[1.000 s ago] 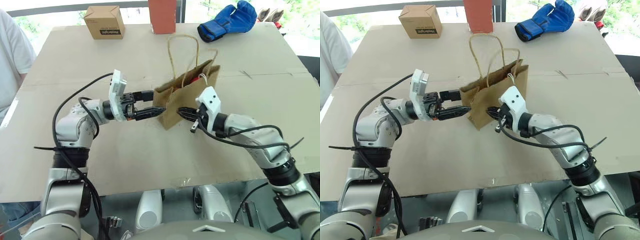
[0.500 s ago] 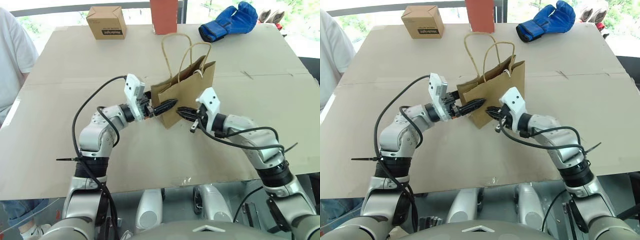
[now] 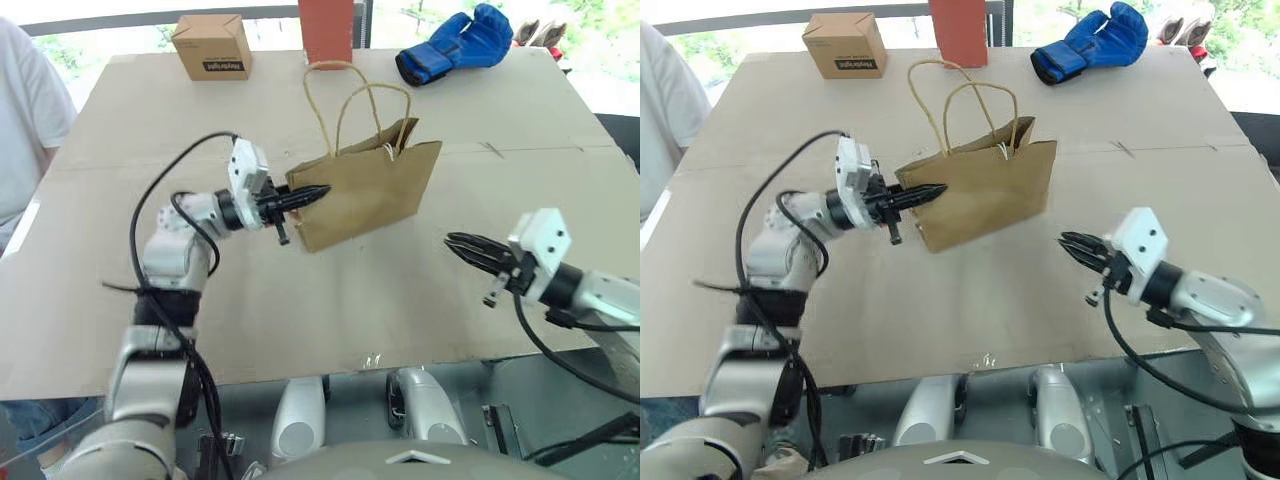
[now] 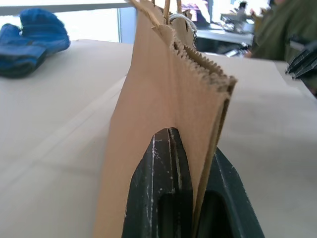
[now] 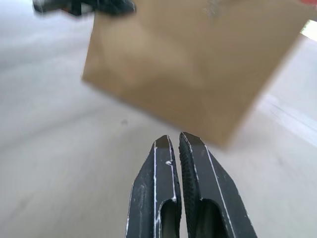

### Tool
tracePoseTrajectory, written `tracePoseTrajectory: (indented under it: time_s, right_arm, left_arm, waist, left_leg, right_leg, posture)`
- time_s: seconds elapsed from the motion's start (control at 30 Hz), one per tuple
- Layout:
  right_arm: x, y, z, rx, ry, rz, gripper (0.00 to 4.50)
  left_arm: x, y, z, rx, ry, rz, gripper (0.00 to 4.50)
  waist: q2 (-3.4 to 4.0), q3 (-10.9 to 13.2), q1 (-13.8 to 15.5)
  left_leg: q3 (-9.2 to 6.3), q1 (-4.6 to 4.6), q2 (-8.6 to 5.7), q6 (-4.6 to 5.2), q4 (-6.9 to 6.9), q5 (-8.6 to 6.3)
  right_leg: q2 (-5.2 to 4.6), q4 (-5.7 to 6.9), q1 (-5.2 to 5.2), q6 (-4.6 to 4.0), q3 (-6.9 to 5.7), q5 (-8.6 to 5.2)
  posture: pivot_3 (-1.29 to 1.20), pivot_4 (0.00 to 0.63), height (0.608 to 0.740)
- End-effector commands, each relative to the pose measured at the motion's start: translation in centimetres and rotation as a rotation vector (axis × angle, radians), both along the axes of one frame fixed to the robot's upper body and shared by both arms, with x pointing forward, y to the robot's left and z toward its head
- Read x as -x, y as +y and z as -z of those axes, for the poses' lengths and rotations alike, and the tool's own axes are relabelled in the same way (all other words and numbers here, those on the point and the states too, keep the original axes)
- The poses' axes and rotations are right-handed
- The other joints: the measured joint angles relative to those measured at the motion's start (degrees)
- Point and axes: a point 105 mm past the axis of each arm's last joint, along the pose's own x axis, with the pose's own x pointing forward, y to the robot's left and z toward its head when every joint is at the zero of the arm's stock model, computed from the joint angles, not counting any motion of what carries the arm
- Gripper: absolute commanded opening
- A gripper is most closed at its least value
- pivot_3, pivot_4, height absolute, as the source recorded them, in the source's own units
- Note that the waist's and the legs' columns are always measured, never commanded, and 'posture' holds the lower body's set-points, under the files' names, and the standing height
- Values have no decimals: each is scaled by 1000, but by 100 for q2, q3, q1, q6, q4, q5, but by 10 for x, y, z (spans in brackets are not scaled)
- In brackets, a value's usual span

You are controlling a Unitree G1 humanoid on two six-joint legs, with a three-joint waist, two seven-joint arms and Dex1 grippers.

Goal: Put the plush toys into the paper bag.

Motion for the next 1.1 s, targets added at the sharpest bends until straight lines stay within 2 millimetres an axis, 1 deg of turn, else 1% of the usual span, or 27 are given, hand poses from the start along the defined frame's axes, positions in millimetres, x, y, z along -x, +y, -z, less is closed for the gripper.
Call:
tracePoseTrajectory:
  time_s: [0.03, 0.13, 0.2, 0.3, 0.37, 0.4, 0.43, 0.47, 0.5, 0.53, 0.57, 0.6, 0.7, 0.73, 0.8, 0.87, 0.9, 1.0, 1.03, 1.1]
  right_arm:
    - [8, -3, -17, 10, -76, -1, 0]
    - [7, -1, -15, 9, -79, 7, 0]
    - [6, 4, -13, 4, -79, 0, 0]
    - [5, 7, -11, 1, -76, -9, 0]
    - [5, 6, -11, -5, -73, -14, 0]
    - [5, 5, -11, -8, -72, -12, 0]
    - [6, 2, -11, -7, -69, -10, 0]
    - [6, -1, -10, -5, -67, -6, 0]
    - [6, -5, -10, -5, -65, 0, 0]
    - [5, -9, -10, -6, -63, 6, 0]
    - [5, -12, -10, -7, -61, 11, 0]
    - [5, -14, -10, -8, -60, 13, 0]
    - [3, -22, -9, 0, -56, 20, 0]
    - [1, -27, -10, 1, -54, 27, 0]
    - [-2, -35, -13, 1, -50, 37, 0]
    - [-4, -41, -14, 15, -44, 41, 0]
    - [-4, -43, -14, 21, -40, 44, 0]
    - [-5, -50, -13, 35, -22, 49, 0]
    - [-5, -52, -12, 39, -15, 51, 0]
    - [-4, -55, -9, 53, -4, 56, 0]
  left_arm:
    - [-7, 8, -12, -74, -106, 84, 78]
    - [-10, 9, 4, -255, -160, 174, 78]
    - [-16, 13, 8, -245, -105, 147, 78]
    - [-16, 16, 11, -200, -44, 154, 1097]
    - [-17, 18, 5, -152, -53, 126, 2049]
    - [-18, 21, 0, -111, -54, 96, 2620]
    - [-18, 26, -5, -82, -72, 53, 3054]
    - [-16, 31, -10, -68, -91, 20, 3592]
    - [-12, 36, -17, -23, -86, -21, 3949]
    - [-8, 41, -20, 3, -67, -64, 4487]
    - [-4, 46, -20, 2, -41, -108, 4487]
    - [-1, 49, -19, -3, -21, -139, 4487]
    - [23, 62, -14, 7, 44, -214, 4487]
    - [43, 73, -3, 21, 128, -247, 4487]
    - [72, 84, 11, 22, 235, -315, 4487]
    - [93, 88, 18, 32, 296, -363, 4487]
    - [102, 89, 21, 28, 309, -372, 4487]
    - [120, 95, 28, 44, 358, -427, 4487]
    - [122, 97, 31, 50, 363, -455, 4487]
    - [126, 98, 35, 75, 377, -480, 4487]
  waist:
    - [0, 0, 7]
    - [-1, -1, 10]
    - [-3, -2, 4]
    - [-3, -2, -10]
    - [-4, -2, -3]
    - [-4, -2, -3]
    - [-4, -2, -8]
    - [-3, -2, -14]
    - [-3, -2, -17]
    - [-3, -2, -41]
    - [-3, -2, -56]
    - [-3, -2, -70]
    - [0, -2, -96]
    - [0, -2, -103]
    - [0, -3, -207]
    - [-1, -1, -196]
    - [-3, -1, -145]
    - [3, -4, -53]
    - [3, -4, -1]
    - [7, -6, 12]
  left_leg:
    - [2, -1, -1, 0, 1, 0]
    - [4, -8, -3, 0, 7, 0]
    - [5, -7, -4, 0, 7, 0]
    - [4, -6, -3, 1, 5, -1]
    - [3, -7, -3, 1, 5, -1]
    - [3, -8, -3, 1, 6, 0]
    - [2, -7, -3, 1, 6, 0]
    - [2, -7, -3, 1, 6, 0]
    - [3, -7, -2, 1, 6, -1]
    - [2, -6, -1, 1, 5, -1]
    - [3, -5, 0, 0, 2, -1]
    - [2, -4, 1, 0, 1, 0]
    - [0, 1, 2, 0, 0, 0]
    - [3, 6, 2, 0, -1, 0]
    - [5, 5, 4, -1, -2, -1]
    - [21, 22, -2, -2, -18, -2]
    - [20, 22, -1, -2, -16, -1]
    - [14, 16, 3, -4, -7, 0]
    - [19, 19, 3, -5, -7, -1]
    - [23, 17, 0, -24, -7, -13]
  right_leg:
    - [-2, -1, 2, 0, 0, 0]
    - [-4, -9, 4, 0, 1, 1]
    - [-5, -8, 5, -2, 2, 2]
    - [-5, -5, 5, -1, 2, 1]
    - [-5, -3, 4, -1, 2, 1]
    - [-5, -2, 4, -1, 2, 1]
    - [-5, -3, 4, -1, 2, 1]
    - [-5, -2, 4, -1, 2, 1]
    - [-5, -1, 4, -1, 4, 1]
    - [-6, -1, 4, -1, 4, 2]
    - [-6, 1, 4, -8, 6, 6]
    - [-5, 4, 3, 3, 6, 12]
    - [-4, 9, 3, 9, 4, 6]
    - [-6, 10, 5, -1, 6, 1]
    - [-7, 7, 4, -1, 6, 0]
    - [-21, 9, 6, 1, 20, -1]
    - [-19, 10, 6, 4, 19, -3]
    - [-30, 8, 11, 8, -5, -8]
    - [-39, 6, 10, 8, -11, -9]
    - [-50, 0, 9, 8, -15, -9]
  posture:
    - [0, 150, 714]
    - [0, 150, 714]
    - [0, 150, 714]
    - [0, 150, 714]
    - [0, 150, 714]
    - [0, 150, 714]
    - [0, 150, 714]
    - [0, 150, 714]
    - [0, 150, 714]
    - [0, 150, 714]
    - [0, 150, 714]
    - [0, 150, 714]
    - [0, 150, 714]
    - [0, 150, 714]
    - [0, 150, 714]
    - [0, 150, 714]
    - [0, 150, 714]
    - [0, 150, 714]
    - [0, 150, 714]
    - [0, 150, 714]
